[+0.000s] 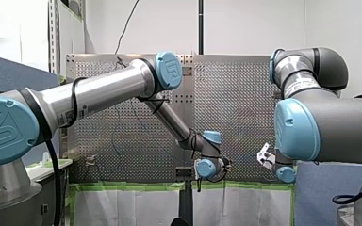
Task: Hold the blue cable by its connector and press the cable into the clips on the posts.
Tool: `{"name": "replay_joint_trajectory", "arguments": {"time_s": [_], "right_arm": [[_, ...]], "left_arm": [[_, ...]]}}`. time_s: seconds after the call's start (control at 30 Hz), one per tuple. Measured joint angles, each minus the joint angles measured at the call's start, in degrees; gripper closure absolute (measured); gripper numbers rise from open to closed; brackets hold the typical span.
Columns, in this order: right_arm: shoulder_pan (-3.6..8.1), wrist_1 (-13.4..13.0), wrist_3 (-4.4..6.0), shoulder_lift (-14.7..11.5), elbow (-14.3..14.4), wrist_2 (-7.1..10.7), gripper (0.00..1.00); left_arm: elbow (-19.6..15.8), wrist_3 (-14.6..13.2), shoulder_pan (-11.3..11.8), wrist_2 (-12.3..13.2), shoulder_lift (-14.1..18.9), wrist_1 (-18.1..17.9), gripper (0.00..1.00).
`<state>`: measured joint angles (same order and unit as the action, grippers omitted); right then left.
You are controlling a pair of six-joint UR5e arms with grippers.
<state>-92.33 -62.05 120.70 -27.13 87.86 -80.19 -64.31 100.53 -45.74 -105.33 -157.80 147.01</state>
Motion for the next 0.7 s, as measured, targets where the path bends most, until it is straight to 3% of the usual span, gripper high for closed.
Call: {"name": "replay_joint_trajectory", "arguments": {"time_s": [0.7], "right_arm": [[-0.05,0.24,0.01,0.11,-0.01,0.02,1.00]], "left_arm": [[-0.17,-0.26,0.11,-0.33,0.03,1.38,0.00]]}}
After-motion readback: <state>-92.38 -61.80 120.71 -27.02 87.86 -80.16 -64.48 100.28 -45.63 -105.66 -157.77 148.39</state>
